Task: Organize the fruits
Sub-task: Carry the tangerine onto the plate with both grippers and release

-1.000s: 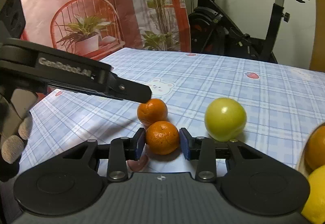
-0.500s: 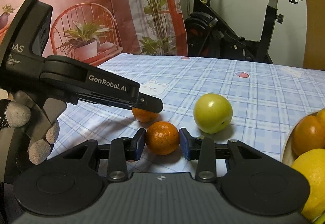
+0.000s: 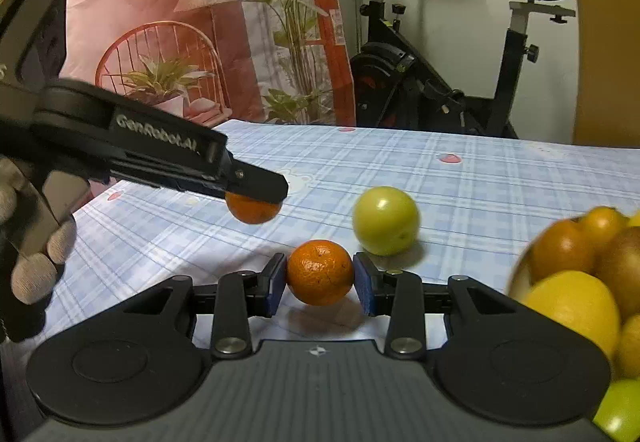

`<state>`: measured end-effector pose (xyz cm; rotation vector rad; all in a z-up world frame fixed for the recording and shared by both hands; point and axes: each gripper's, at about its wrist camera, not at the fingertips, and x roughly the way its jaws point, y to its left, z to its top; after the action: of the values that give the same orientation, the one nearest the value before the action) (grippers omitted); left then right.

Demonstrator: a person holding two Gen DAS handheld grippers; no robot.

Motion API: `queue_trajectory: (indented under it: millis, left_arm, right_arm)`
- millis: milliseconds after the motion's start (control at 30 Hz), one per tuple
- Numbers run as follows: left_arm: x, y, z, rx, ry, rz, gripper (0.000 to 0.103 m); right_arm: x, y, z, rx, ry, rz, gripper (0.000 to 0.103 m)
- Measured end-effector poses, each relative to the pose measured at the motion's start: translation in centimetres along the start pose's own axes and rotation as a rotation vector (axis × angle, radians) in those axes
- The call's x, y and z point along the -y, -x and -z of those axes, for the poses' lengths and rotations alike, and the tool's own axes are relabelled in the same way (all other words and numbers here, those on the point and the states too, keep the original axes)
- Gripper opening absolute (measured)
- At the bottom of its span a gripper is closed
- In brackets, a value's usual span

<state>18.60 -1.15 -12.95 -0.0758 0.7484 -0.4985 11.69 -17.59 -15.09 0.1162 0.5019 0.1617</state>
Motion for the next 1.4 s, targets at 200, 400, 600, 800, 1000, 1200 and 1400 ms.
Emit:
queue_trajectory:
  millis: [200,400,600,800,1000,1200,1400]
  left_arm:
    - [2.7,0.5,0.0,0.004,-0.038,0.037,0.041]
    - [6.0,1.1,0.3,0.018,-0.080,0.092,0.041]
    - [9.4,0.5,0.8,0.011,-0.139,0.151,0.041]
    - [12.9,-0.2,2.0,-0.003,-0.196,0.210,0.041]
    - [15.3,-1.1,2.3,-0.022,-0.252,0.239,0.041]
    - [17.3,-2.9,1.9,-0.047,-0.294,0.259,0.041]
    - [18.9,-4.1,2.2,-0.054,-0.339,0.261,0.041]
  right_arm:
    - [1.1,2.1,0.5,0.013,-0.015,0.011,0.039]
    - [2.2,5.7,1.3,0.039,-0.021,0.020,0.039]
    - [3.9,10.0,1.4,0.104,-0.034,0.104,0.039]
    - [5.6,13.2,2.1,0.137,-0.073,0.230,0.039]
    - [6.7,14.0,2.7,0.111,-0.117,0.327,0.039]
    - [7.6,13.6,3.2,0.082,-0.163,0.348,0.039]
    - [7.9,13.6,3.7,0.094,-0.179,0.354,0.039]
